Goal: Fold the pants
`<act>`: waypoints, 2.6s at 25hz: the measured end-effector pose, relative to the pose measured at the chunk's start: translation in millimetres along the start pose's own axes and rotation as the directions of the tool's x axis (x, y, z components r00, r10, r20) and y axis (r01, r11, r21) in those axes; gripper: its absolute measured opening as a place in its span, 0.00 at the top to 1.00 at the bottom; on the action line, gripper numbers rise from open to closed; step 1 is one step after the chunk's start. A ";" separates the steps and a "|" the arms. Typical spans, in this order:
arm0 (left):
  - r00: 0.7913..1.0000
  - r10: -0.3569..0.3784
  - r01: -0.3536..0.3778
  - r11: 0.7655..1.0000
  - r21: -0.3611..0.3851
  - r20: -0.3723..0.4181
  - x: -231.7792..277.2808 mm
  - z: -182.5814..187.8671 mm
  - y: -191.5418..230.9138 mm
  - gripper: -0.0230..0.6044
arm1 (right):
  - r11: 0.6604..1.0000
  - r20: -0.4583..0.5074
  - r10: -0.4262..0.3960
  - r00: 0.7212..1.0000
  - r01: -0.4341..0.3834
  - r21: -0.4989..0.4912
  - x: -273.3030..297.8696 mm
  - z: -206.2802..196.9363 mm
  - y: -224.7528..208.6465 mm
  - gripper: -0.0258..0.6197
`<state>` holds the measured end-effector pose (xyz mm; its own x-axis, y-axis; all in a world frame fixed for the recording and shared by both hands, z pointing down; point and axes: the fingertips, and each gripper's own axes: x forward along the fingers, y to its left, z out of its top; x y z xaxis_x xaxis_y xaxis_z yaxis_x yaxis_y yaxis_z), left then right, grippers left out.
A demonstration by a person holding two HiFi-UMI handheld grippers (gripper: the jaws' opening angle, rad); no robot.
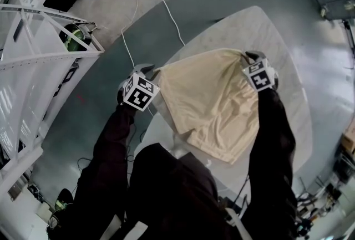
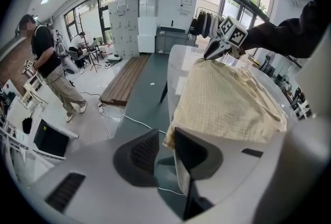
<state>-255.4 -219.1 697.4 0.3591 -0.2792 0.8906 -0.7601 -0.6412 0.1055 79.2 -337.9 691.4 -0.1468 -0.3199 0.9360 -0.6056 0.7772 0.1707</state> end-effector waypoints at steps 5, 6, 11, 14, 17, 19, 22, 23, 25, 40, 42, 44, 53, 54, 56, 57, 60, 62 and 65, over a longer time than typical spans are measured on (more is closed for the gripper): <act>1.000 0.000 0.000 1.000 0.008 -0.001 -3.3 -1.4 -2.8 0.93 | 0.996 0.016 -0.078 0.997 0.079 -0.039 -5.2 4.4 2.0 0.92; 1.000 -0.001 0.001 1.000 0.009 -0.001 -3.6 -1.7 -4.7 0.94 | 0.996 0.032 -0.085 0.996 0.086 -0.032 -8.4 5.2 0.9 0.92; 1.000 -0.010 0.010 1.000 0.004 0.011 -12.6 -0.7 -8.1 0.94 | 0.993 0.090 -0.115 0.989 0.117 -0.015 -29.2 10.6 -4.7 0.92; 0.999 0.000 0.000 1.000 0.023 0.035 -19.5 2.0 -11.4 0.94 | 0.991 0.116 -0.133 0.984 0.135 -0.013 -41.8 14.2 -3.5 0.92; 0.997 0.009 -0.011 1.000 0.027 0.071 -32.9 6.4 -21.1 0.95 | 0.990 0.138 -0.141 0.980 0.144 -0.009 -54.5 15.4 -0.8 0.92; 0.996 0.011 -0.012 1.000 0.021 0.088 -43.8 11.2 -28.9 0.95 | 0.989 0.150 -0.147 0.978 0.150 -0.011 -63.0 15.3 -1.6 0.92; 0.995 0.020 -0.023 0.999 0.029 0.096 -61.0 15.7 -41.6 0.95 | 0.988 0.166 -0.156 0.974 0.157 0.005 -76.9 12.8 -2.9 0.92; 0.995 0.023 -0.027 0.999 0.034 0.101 -66.9 17.4 -46.3 0.95 | 0.987 0.173 -0.159 0.972 0.160 0.010 -81.8 12.2 -2.7 0.92; 0.993 0.023 -0.027 0.999 0.038 0.118 -78.4 20.8 -57.3 0.95 | 0.986 0.189 -0.165 0.968 0.166 0.013 -91.0 10.3 -1.4 0.92; 0.974 -0.076 0.063 0.996 0.064 0.213 -147.1 22.4 -171.1 0.95 | 0.976 0.304 -0.188 0.934 0.211 -0.044 -150.8 -12.0 17.1 0.92; 0.968 -0.104 0.089 0.993 0.072 0.228 -157.0 22.9 -190.7 0.95 | 0.973 0.333 -0.185 0.924 0.220 -0.068 -156.6 -11.2 19.3 0.92; 0.961 -0.135 0.118 0.989 0.085 0.241 -166.3 24.6 -211.1 0.95 | 0.969 0.358 -0.187 0.915 0.232 -0.089 -161.2 -11.1 19.7 0.92; 0.929 -0.267 0.223 0.957 0.186 0.256 -185.6 26.0 -302.5 0.95 | 0.975 0.455 -0.148 0.878 0.206 -0.080 -175.0 -12.0 16.2 0.92; 0.924 -0.282 0.237 0.952 0.192 0.257 -186.8 26.8 -312.4 0.95 | 0.979 0.467 -0.140 0.873 0.193 -0.068 -176.2 -12.7 15.4 0.92; 0.915 -0.309 0.263 0.944 0.200 0.259 -188.8 28.5 -331.5 0.95 | 0.986 0.490 -0.125 0.863 0.161 -0.033 -179.1 -15.2 13.4 0.92; 0.910 -0.323 0.276 0.940 0.201 0.260 -189.3 29.4 -340.3 0.95 | 0.989 0.500 -0.121 0.858 0.146 -0.012 -180.6 -16.9 11.8 0.92; 0.895 -0.362 0.316 0.927 0.203 0.259 -189.3 32.6 -362.8 0.95 | 0.993 0.528 -0.118 0.841 0.107 0.052 -183.0 -20.7 4.5 0.92; 0.886 -0.388 0.341 0.916 0.210 0.254 -188.3 34.3 -377.1 0.95 | 0.994 0.543 -0.111 0.832 0.082 0.078 -183.7 -22.8 2.1 0.92; 0.871 -0.426 0.379 0.899 0.218 0.246 -186.6 37.8 -398.7 0.95 | 0.993 0.556 -0.102 0.825 0.047 0.112 -183.9 -24.5 0.2 0.92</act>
<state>1.2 61.7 472.5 0.7697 -0.1452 0.6216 -0.4296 -0.8381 0.3362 125.3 -265.6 526.9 -0.4941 -0.6445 0.5835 -0.6957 0.6956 0.1793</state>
